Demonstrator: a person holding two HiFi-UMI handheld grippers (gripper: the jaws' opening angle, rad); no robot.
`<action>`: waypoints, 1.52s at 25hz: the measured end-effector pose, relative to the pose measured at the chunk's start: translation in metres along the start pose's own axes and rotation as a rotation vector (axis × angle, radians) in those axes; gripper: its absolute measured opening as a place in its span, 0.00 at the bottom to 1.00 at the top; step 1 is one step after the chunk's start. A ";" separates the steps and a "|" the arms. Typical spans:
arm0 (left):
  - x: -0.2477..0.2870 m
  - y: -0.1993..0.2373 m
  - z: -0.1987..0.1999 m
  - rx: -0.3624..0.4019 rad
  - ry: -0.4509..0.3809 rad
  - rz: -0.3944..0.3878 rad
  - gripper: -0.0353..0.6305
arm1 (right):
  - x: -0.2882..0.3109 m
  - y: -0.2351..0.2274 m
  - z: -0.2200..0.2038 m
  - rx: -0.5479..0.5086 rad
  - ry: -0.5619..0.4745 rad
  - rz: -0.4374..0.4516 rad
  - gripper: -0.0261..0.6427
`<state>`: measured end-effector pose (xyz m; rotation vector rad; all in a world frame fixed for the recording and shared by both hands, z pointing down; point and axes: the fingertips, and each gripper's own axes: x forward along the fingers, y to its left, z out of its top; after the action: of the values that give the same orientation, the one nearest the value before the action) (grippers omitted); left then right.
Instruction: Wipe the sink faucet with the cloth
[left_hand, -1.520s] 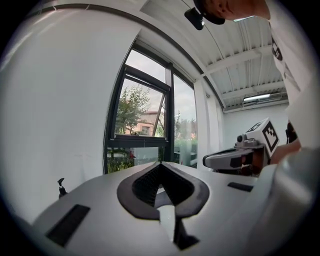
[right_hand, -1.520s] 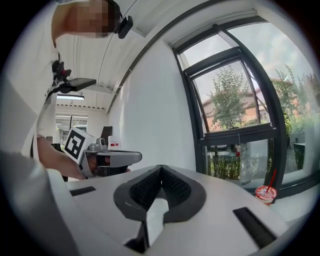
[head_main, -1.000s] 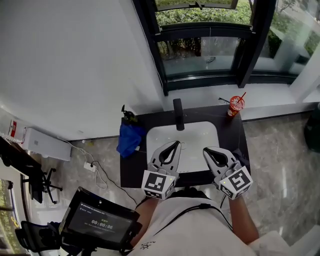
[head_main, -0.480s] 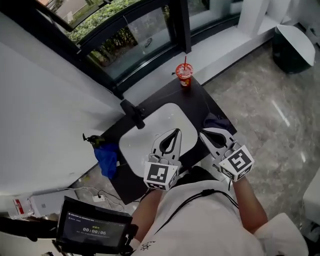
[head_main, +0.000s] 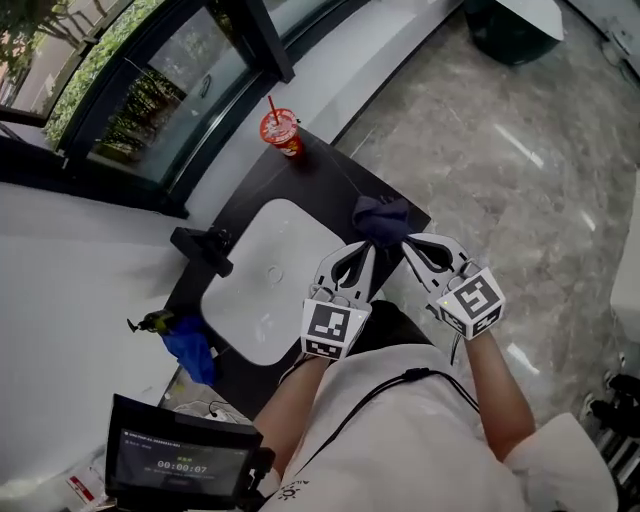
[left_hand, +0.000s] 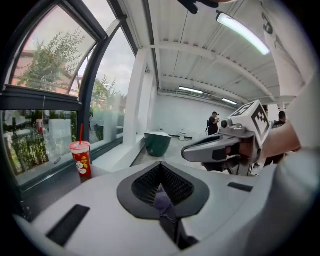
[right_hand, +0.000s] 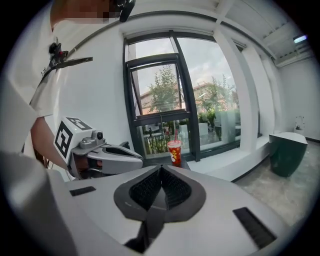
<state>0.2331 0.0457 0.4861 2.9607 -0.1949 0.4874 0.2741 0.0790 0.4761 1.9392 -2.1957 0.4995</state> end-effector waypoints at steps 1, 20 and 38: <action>0.005 -0.002 -0.006 -0.006 0.015 -0.012 0.04 | 0.000 -0.004 -0.005 0.008 0.007 -0.010 0.04; 0.041 0.020 -0.040 -0.085 0.115 -0.015 0.04 | 0.072 -0.032 -0.080 -0.109 0.261 0.082 0.34; 0.011 0.046 -0.044 -0.109 0.127 0.091 0.04 | 0.126 -0.050 -0.157 -0.311 0.558 0.216 0.40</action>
<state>0.2231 0.0059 0.5364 2.8128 -0.3329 0.6518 0.2907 0.0133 0.6714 1.2280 -1.9716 0.5993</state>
